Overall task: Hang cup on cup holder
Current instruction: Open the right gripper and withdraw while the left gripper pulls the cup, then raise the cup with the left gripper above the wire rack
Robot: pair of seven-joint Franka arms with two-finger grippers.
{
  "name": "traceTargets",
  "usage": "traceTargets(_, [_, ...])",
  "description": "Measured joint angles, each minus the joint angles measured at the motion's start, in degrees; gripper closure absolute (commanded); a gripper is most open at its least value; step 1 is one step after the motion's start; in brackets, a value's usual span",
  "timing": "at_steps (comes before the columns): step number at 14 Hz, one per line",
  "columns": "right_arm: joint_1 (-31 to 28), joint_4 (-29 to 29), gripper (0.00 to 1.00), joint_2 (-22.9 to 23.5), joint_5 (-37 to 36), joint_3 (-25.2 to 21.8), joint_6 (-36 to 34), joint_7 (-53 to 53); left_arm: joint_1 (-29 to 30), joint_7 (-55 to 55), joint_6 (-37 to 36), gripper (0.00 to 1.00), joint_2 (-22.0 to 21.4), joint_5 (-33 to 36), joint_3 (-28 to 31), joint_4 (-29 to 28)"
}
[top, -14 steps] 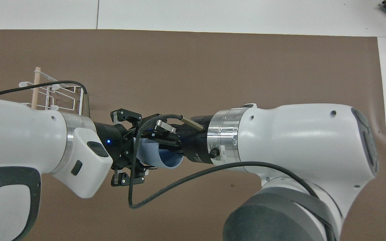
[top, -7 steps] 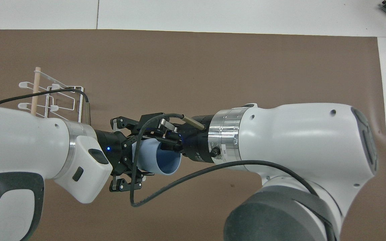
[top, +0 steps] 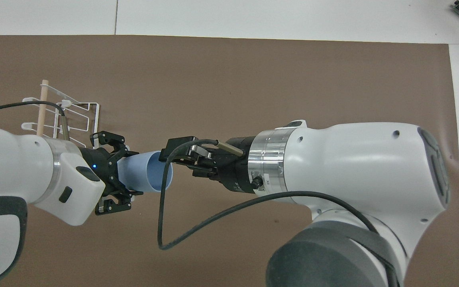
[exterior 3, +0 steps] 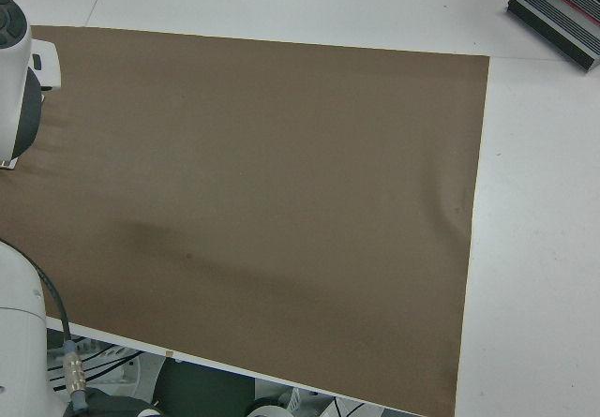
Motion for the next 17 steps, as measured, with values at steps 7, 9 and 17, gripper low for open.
traceTargets(7, [-0.4, -0.3, 0.23, 0.0, -16.3, -1.6, -5.3, -20.4, 4.3, -1.6, 2.5, 1.0, 0.0, 25.1, 0.2, 0.0])
traceTargets(9, [-0.5, 0.0, 0.23, 0.0, -24.0, -2.0, -7.5, -25.4, 4.8, -2.0, 3.0, 1.0, 0.0, 31.6, 0.2, 0.0])
traceTargets(17, [-0.7, 9.8, 0.21, -1.5, -37.6, -13.6, -30.8, -36.6, 6.8, -13.8, -11.4, 1.0, 9.7, 52.4, -0.3, 8.4])
